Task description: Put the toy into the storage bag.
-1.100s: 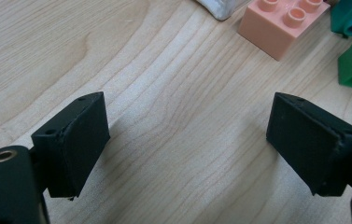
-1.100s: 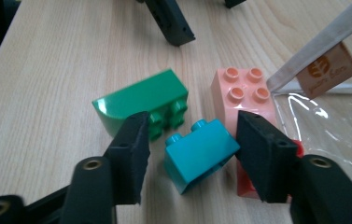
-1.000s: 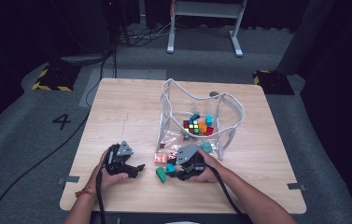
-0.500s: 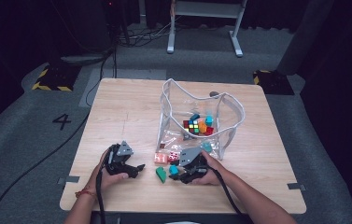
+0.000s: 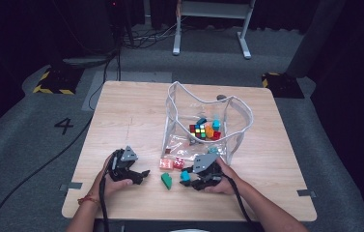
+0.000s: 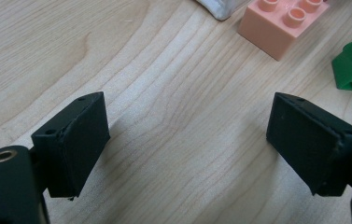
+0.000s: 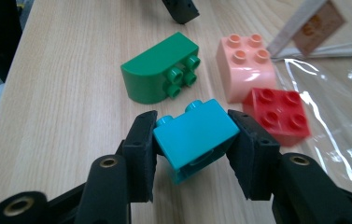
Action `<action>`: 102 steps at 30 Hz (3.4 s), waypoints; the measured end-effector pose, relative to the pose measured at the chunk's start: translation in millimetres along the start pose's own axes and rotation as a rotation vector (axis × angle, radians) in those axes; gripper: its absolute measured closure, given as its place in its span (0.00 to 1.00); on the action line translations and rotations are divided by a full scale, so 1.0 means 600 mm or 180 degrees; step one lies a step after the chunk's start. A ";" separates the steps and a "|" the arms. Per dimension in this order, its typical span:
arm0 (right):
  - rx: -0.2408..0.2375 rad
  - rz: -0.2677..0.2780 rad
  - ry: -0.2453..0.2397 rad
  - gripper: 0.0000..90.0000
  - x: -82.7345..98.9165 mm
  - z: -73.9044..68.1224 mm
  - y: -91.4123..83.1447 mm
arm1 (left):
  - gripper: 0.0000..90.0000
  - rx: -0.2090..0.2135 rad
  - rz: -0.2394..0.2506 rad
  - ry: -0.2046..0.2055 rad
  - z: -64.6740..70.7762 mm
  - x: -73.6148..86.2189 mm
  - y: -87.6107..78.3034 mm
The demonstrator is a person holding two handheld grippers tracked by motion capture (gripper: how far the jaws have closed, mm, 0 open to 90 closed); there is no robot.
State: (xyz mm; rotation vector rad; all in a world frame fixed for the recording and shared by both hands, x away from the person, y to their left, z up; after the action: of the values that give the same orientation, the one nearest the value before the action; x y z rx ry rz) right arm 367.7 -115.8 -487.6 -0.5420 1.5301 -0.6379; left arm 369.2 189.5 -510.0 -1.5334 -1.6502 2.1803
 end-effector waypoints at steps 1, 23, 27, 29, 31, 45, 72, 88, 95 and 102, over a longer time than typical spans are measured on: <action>0.0026 0.0007 0.0041 0.61 0.004 -0.003 -0.009 | 0.15 -0.0002 -0.0006 0.0005 0.000 0.000 0.000; 0.0835 0.0173 0.0561 0.61 0.136 0.015 -0.190 | 0.15 0.0006 0.0002 -0.0003 0.000 0.000 0.000; 0.1004 0.0213 0.0707 0.61 0.156 0.028 -0.218 | 0.15 0.0000 -0.0002 -0.0002 0.000 0.000 0.000; 0.1076 0.0274 0.0763 0.61 0.162 0.036 -0.232 | 0.15 -0.0002 -0.0001 -0.0002 0.000 0.000 0.000; 0.1161 0.0303 0.0813 0.61 0.166 0.046 -0.247 | 0.15 0.0005 0.0001 -0.0002 0.000 0.000 0.000; 0.1676 0.0428 0.1101 0.61 0.157 0.129 -0.339 | 0.15 -0.0004 -0.0006 0.0003 0.000 0.000 0.000; 0.1922 0.0560 0.0818 0.61 0.014 0.185 -0.421 | 0.15 0.0003 0.0000 -0.0001 0.000 0.000 0.000; 0.1505 0.0565 0.0552 0.61 -0.059 0.171 -0.369 | 0.15 -0.0003 -0.0003 -0.0002 0.000 0.000 0.000; 0.1323 0.0359 0.0340 0.61 -0.081 0.173 -0.332 | 0.15 0.0004 0.0002 -0.0002 0.000 0.000 0.000; 0.1147 0.0186 0.0302 0.61 -0.098 0.180 -0.300 | 0.15 -0.0002 -0.0001 -0.0002 0.000 0.000 0.000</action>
State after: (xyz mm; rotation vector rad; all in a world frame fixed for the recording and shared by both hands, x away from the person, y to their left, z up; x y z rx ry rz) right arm 471.7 -215.0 -323.5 -0.1949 1.4691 -0.8807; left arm 369.2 189.5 -510.0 -1.5324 -1.6514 2.1806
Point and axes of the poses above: each handheld gripper's, and its own axes: y roughly forward along the jaws, x roughly out of its underside, z roughly to its right, the point moved 1 cm from there along y, roughly forward along the jaws, and after that the axes turned 5 degrees about -x, right-handed, at the moved point
